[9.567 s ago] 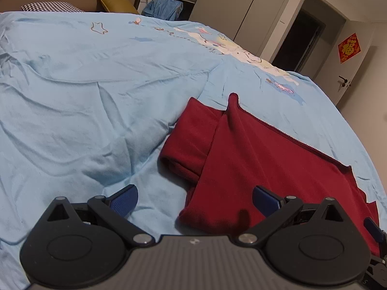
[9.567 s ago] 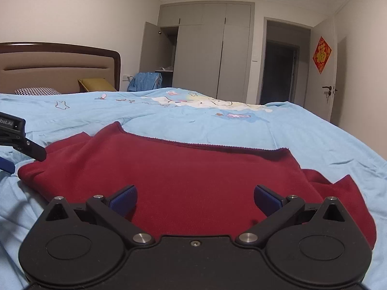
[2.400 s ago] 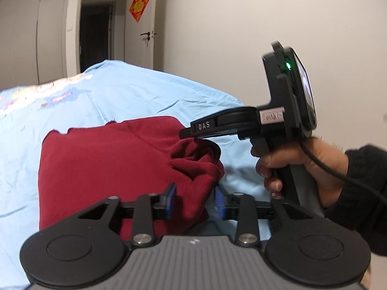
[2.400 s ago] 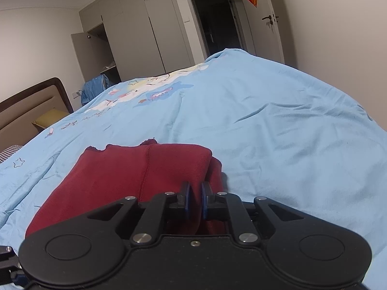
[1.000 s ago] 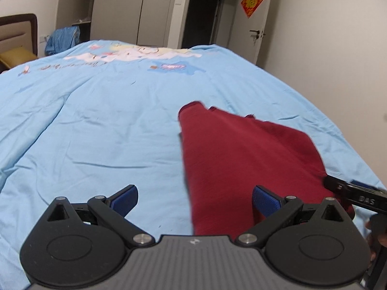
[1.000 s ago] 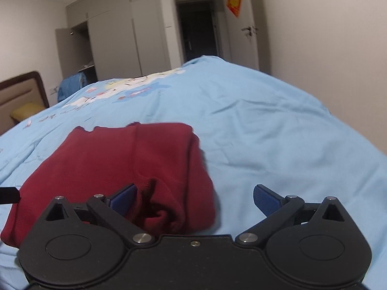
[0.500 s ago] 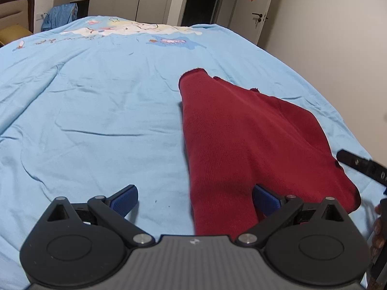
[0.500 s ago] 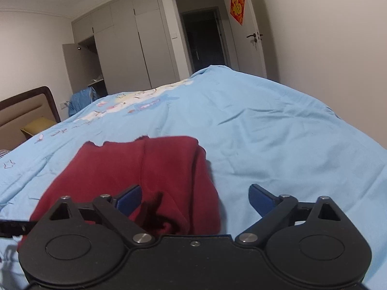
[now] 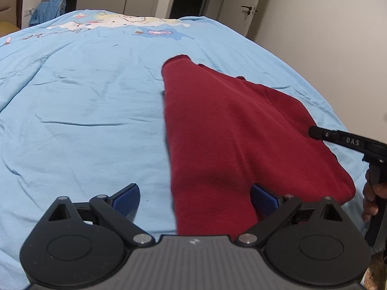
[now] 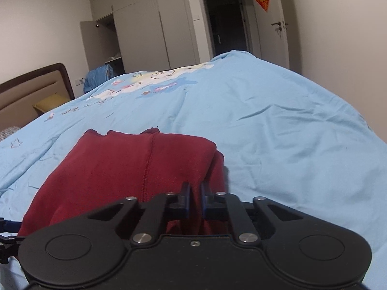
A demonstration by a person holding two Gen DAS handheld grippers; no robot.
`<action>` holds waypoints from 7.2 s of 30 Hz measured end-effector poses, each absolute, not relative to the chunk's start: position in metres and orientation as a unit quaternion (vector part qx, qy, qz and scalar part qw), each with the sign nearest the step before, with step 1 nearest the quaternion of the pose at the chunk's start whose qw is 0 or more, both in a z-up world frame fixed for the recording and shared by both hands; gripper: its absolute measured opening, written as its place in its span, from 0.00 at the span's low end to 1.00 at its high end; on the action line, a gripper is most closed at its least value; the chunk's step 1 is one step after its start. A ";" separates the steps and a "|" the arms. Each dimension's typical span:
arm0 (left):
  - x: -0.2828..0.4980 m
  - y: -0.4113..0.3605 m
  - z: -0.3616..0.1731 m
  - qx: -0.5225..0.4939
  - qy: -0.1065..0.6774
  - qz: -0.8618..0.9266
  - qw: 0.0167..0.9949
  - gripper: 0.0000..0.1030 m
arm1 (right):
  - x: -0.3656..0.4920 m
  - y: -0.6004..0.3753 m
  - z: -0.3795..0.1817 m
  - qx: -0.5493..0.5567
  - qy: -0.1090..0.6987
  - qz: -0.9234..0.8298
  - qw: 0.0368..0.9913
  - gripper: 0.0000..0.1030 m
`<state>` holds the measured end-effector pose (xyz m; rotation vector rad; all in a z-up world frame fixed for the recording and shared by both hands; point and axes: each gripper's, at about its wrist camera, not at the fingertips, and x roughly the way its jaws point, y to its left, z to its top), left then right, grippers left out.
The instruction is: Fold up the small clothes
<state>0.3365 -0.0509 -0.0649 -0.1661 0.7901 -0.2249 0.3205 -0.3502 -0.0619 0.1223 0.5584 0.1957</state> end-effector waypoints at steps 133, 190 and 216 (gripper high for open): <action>0.377 0.078 0.017 -0.086 0.332 -0.010 0.939 0.31 | 0.349 -0.171 -0.044 0.092 0.239 0.220 0.941 0.20; 0.108 0.064 0.028 -0.075 0.213 0.038 0.973 1.00 | 0.081 -0.215 0.016 0.033 0.119 0.186 0.975 0.99; 0.068 0.061 0.006 -0.059 0.219 0.033 0.973 1.00 | 0.035 -0.212 0.000 0.028 0.116 0.166 0.979 0.99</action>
